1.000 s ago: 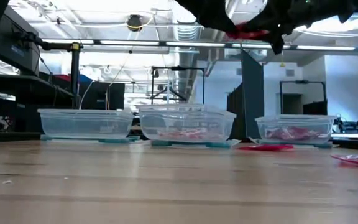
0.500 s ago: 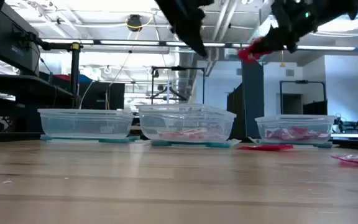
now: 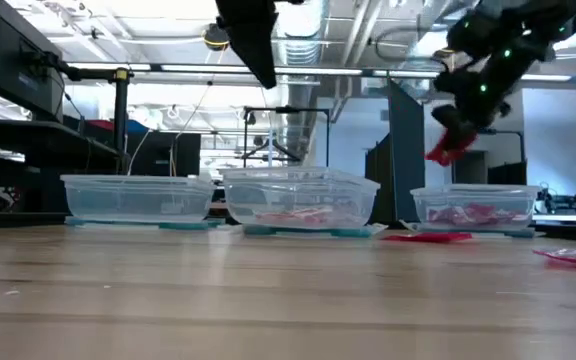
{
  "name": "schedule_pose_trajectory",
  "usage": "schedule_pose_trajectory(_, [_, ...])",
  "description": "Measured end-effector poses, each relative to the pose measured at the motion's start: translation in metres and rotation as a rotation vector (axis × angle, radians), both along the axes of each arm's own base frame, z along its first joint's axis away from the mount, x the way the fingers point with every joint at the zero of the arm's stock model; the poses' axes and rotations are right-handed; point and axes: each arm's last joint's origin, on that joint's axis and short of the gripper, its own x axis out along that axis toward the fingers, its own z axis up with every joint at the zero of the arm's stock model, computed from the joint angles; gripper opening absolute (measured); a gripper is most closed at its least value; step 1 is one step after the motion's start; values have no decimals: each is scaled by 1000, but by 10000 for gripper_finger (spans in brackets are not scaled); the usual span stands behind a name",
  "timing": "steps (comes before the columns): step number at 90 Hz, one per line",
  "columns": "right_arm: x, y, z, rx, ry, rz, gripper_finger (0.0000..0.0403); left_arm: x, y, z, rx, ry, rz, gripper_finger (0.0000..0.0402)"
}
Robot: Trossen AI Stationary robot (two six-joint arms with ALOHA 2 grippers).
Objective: Sort candy
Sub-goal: Put the middle left red candy into the right transparent bin, then put the top right red candy into the left transparent bin
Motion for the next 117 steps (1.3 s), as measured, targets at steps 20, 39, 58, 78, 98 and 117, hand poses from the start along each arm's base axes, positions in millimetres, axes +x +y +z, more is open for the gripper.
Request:
schedule_pose_trajectory(20, [0, 14, 4, 120, -93, 67, 153, -1, -11, 0, 10, -1, -21, 146])
schedule_pose_trajectory(39, [10, 50, 15, 310, -300, 317, 216, -1, -12, 0, 12, -2, -22, 146])
schedule_pose_trajectory(58, [48, 111, -18, 483, -327, 679, 224, -3, -25, -2, 32, -5, -35, 145])
schedule_pose_trajectory(78, [63, 138, -69, 293, -6, 559, 213, -4, -30, -3, 26, -8, -32, 145])
schedule_pose_trajectory(98, [86, 133, -107, 389, 66, 574, 209, -6, -31, -4, 18, 6, -24, 145])
schedule_pose_trajectory(117, [95, 127, -129, 443, 109, 551, 186, -12, -36, -6, 16, 57, -18, 145])
